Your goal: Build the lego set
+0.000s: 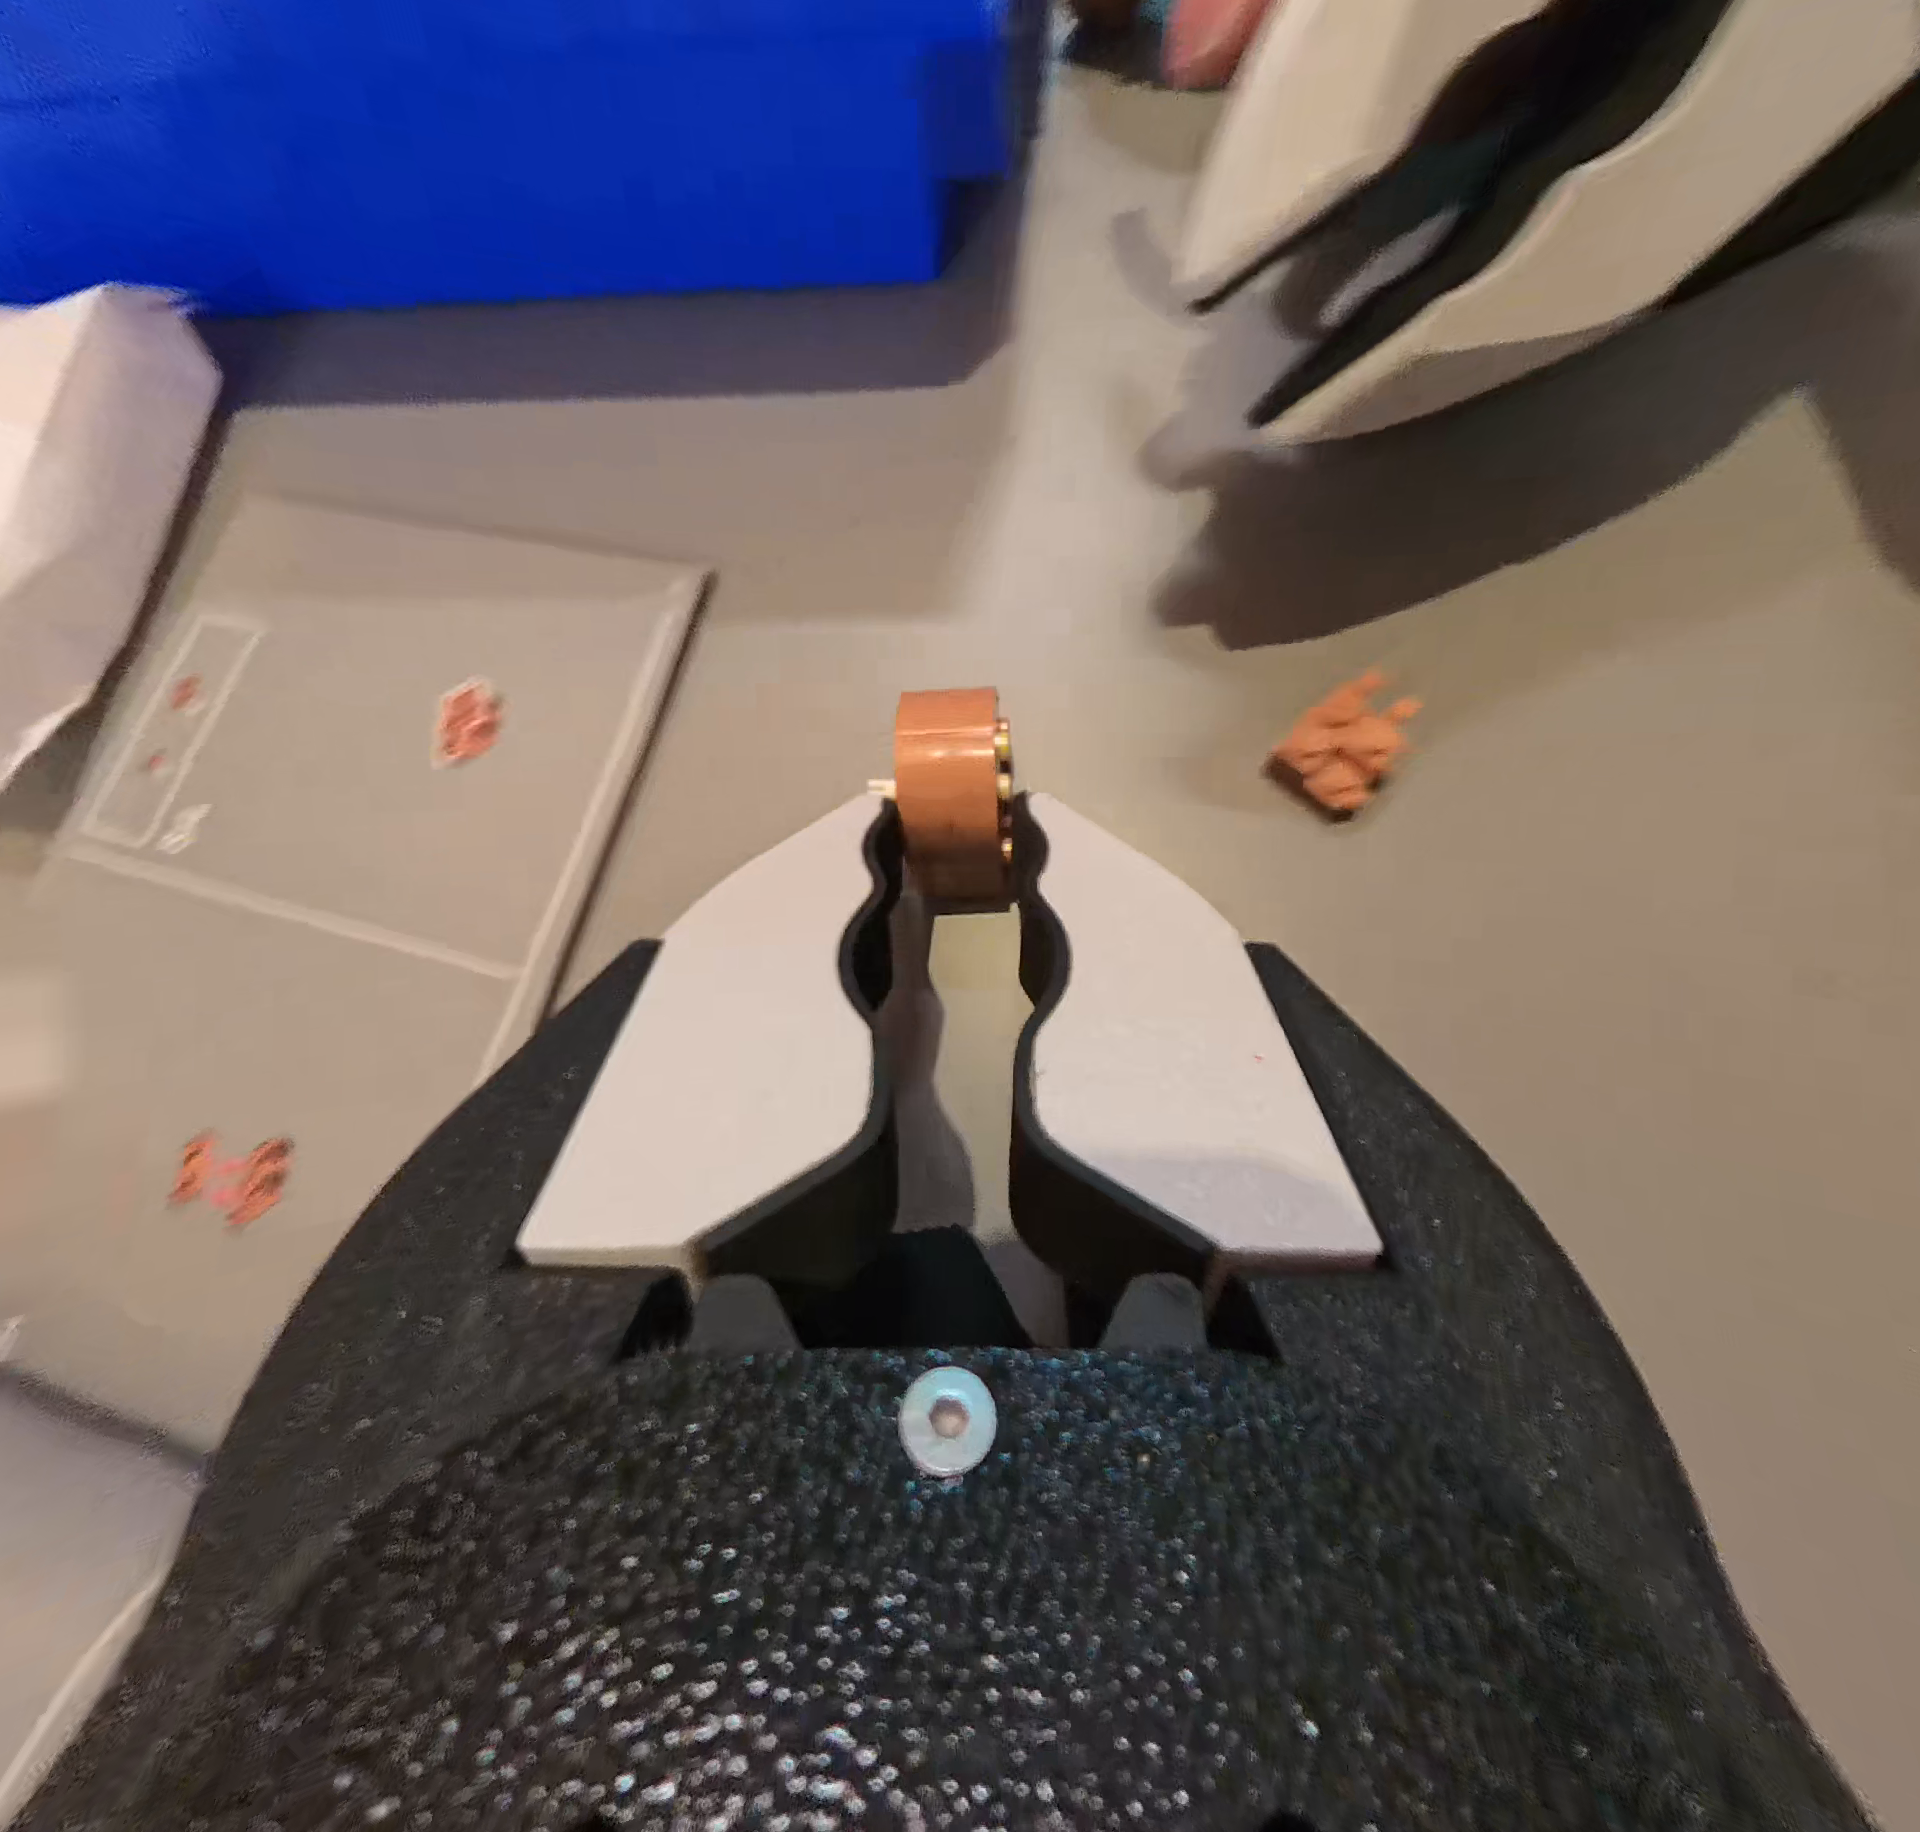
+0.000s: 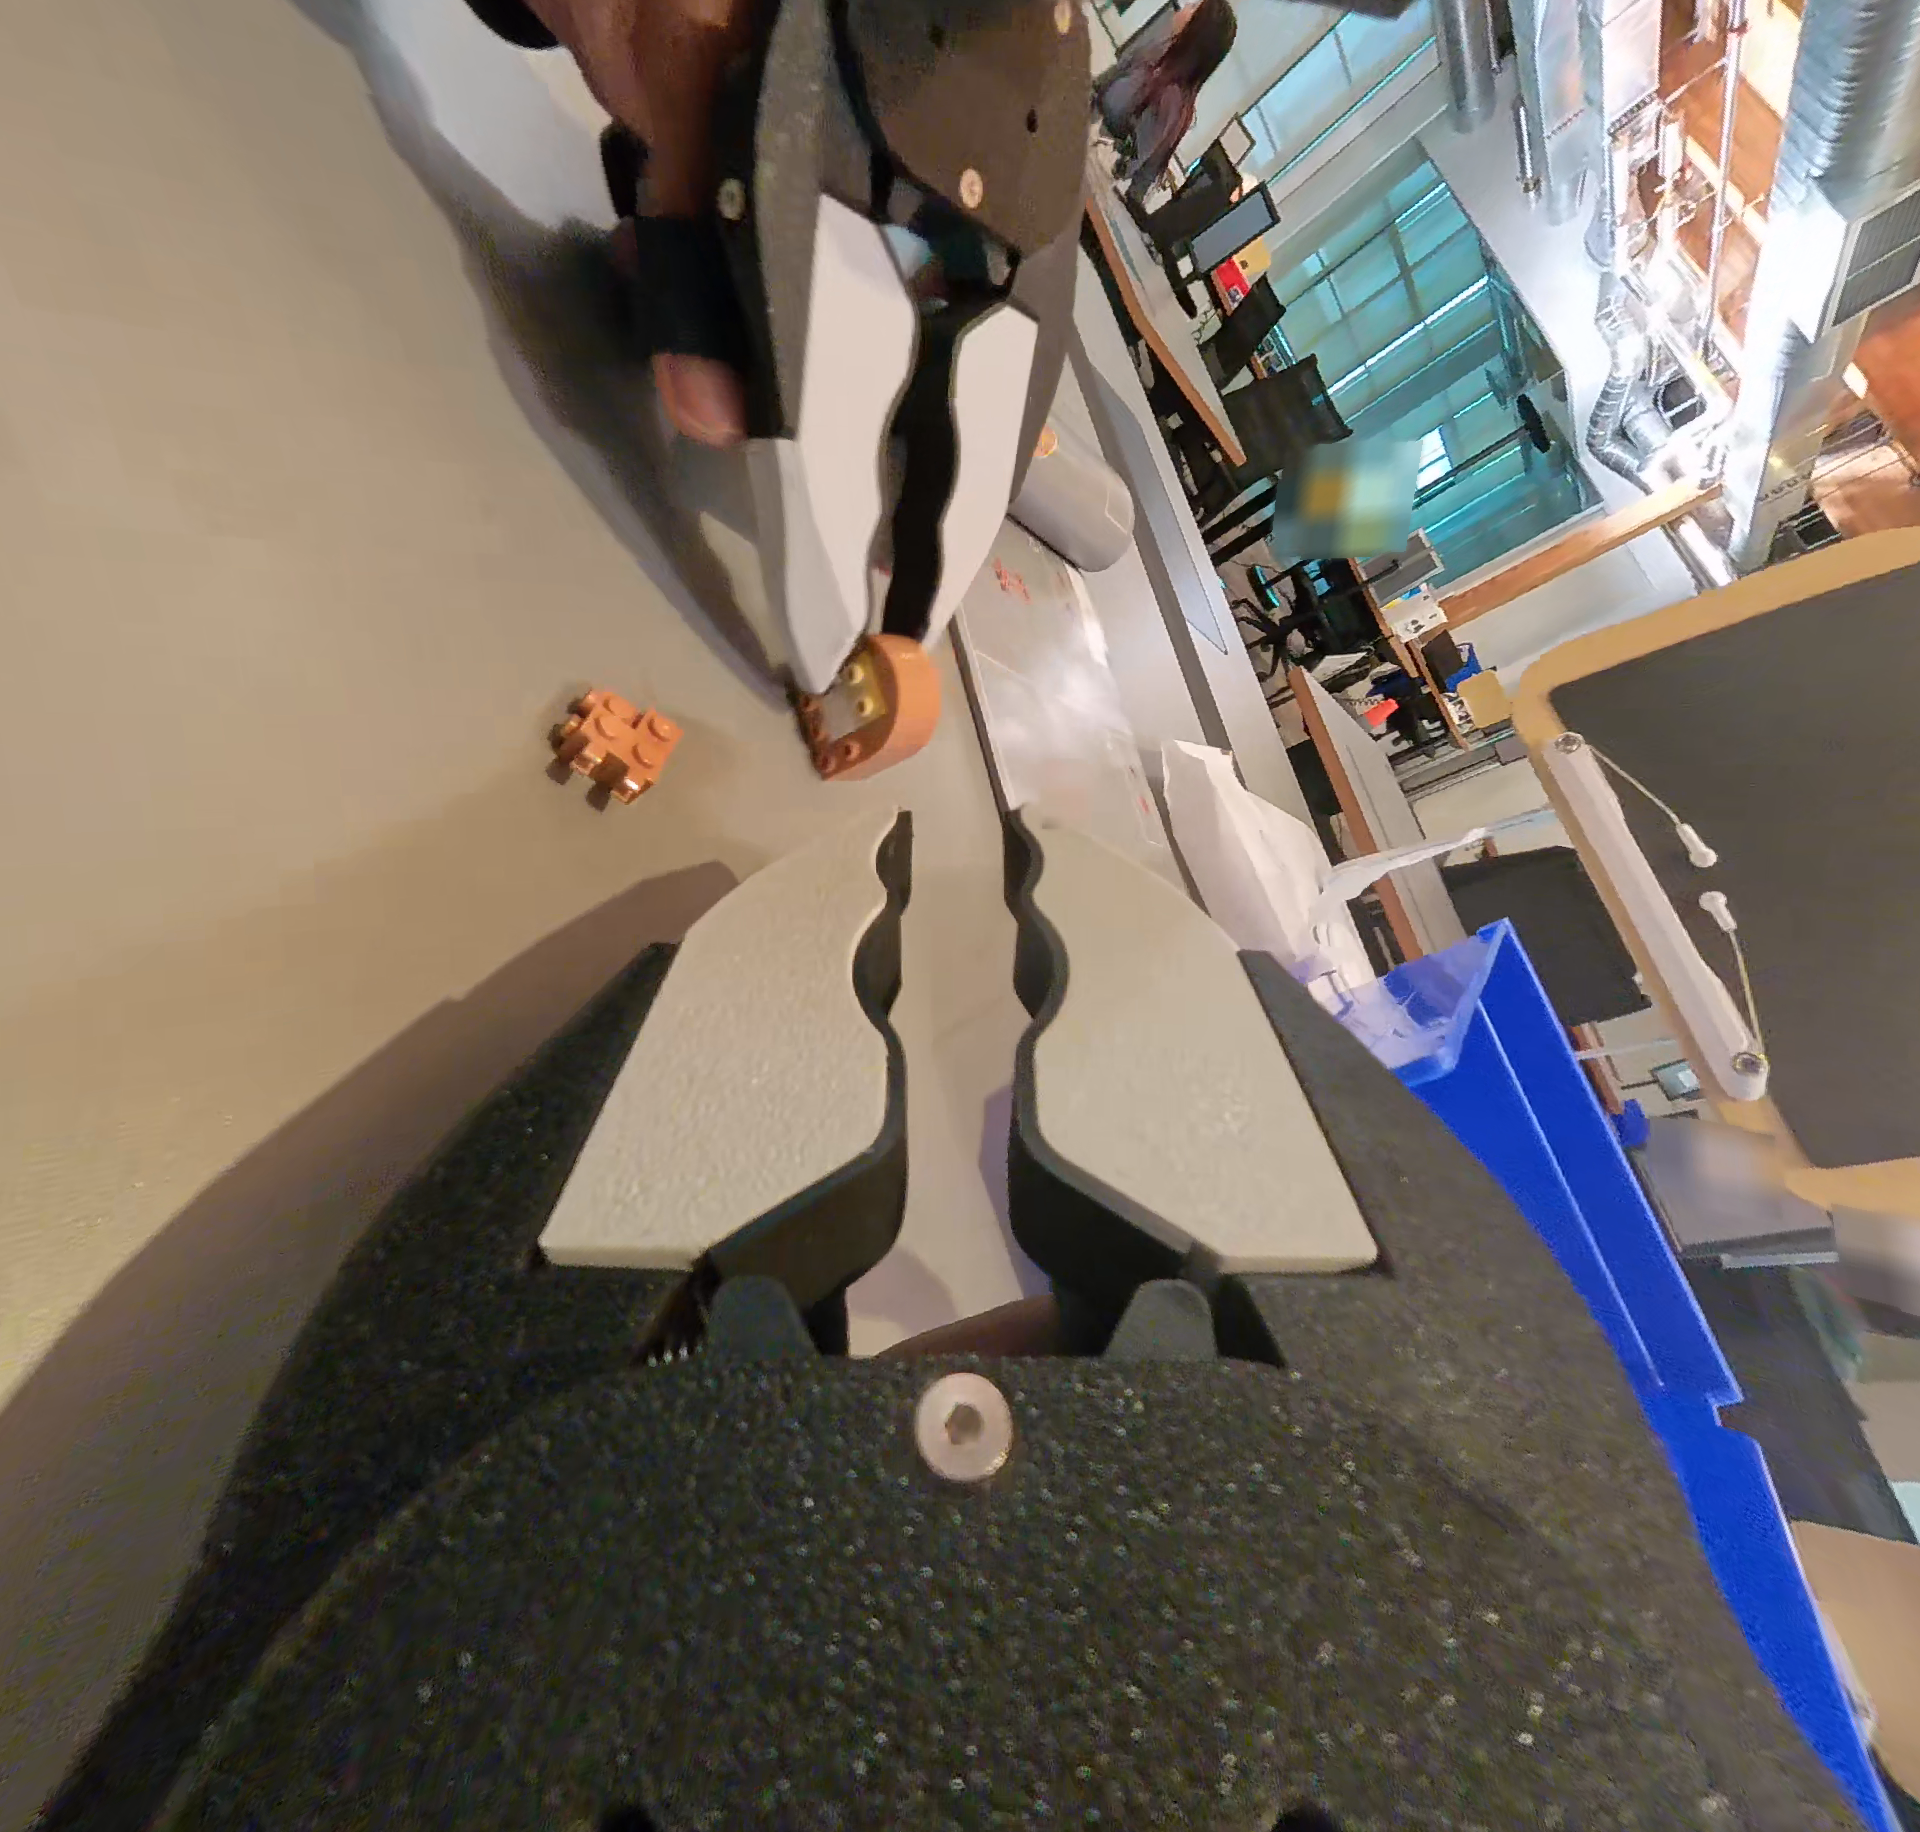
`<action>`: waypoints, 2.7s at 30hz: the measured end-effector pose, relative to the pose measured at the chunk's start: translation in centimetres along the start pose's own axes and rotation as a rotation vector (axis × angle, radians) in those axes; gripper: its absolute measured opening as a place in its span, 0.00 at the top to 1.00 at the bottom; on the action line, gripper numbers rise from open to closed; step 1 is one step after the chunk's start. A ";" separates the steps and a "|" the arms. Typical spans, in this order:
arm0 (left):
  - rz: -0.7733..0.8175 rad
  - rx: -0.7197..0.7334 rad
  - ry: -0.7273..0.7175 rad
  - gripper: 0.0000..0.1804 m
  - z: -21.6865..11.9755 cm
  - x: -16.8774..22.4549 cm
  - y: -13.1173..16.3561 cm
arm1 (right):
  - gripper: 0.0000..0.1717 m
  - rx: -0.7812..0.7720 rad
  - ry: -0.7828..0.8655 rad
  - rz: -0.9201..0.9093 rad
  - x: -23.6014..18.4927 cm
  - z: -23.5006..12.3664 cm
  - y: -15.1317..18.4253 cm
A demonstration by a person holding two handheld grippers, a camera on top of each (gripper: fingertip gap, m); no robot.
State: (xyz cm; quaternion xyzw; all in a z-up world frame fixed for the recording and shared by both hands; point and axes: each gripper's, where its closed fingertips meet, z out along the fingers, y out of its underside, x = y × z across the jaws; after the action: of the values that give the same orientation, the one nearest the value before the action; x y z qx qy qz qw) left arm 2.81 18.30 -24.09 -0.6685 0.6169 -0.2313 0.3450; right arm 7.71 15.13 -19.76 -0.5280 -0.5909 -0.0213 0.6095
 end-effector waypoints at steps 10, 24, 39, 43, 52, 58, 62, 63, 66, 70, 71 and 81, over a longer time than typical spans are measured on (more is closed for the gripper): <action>-0.004 0.182 0.019 0.74 -3.2 -1.9 -7.4 | 0.90 0.000 -0.002 0.045 -0.1 0.1 0.0; 0.136 -0.091 -0.283 0.73 4.0 -7.8 -2.8 | 0.91 -0.011 -0.042 0.029 -1.0 0.0 0.5; 0.030 -0.099 -0.233 0.74 4.1 -8.3 -1.9 | 0.91 -0.013 -0.054 0.022 -1.3 0.0 0.6; 0.004 -0.088 -0.221 0.74 3.9 -8.3 -2.0 | 0.92 -0.014 -0.056 0.018 -1.3 0.0 0.6; -0.016 -0.077 -0.205 0.74 3.6 -8.4 -2.1 | 0.92 -0.015 -0.062 0.010 -1.5 0.0 0.7; -0.037 -0.073 -0.190 0.75 3.5 -8.5 -2.0 | 0.92 -0.014 -0.065 0.006 -1.5 0.0 0.6; -0.038 -0.075 -0.185 0.75 3.5 -8.5 -1.9 | 0.93 -0.013 -0.067 0.003 -1.5 0.0 0.6; -0.037 -0.075 -0.186 0.75 3.5 -8.5 -1.9 | 0.93 -0.013 -0.067 0.003 -1.5 0.0 0.6; -0.041 -0.073 -0.185 0.75 3.5 -8.5 -1.9 | 0.93 -0.012 -0.066 0.003 -1.5 0.1 0.6; -0.050 -0.058 -0.195 0.75 3.2 -8.7 -2.1 | 0.93 -0.021 -0.047 0.012 -1.2 0.1 0.7; -0.051 -0.053 -0.200 0.75 3.1 -8.8 -2.2 | 0.93 -0.029 -0.034 0.018 -1.0 0.2 0.9; -0.095 -0.019 -0.216 0.77 2.4 -9.4 -2.3 | 0.92 -0.209 0.202 0.146 2.8 2.0 3.1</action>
State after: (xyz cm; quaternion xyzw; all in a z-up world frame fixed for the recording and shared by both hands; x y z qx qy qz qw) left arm 4.90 27.99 -22.87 -0.7211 0.5460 -0.1681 0.3920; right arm 9.15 19.52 -20.13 -0.6253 -0.4813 -0.0915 0.6075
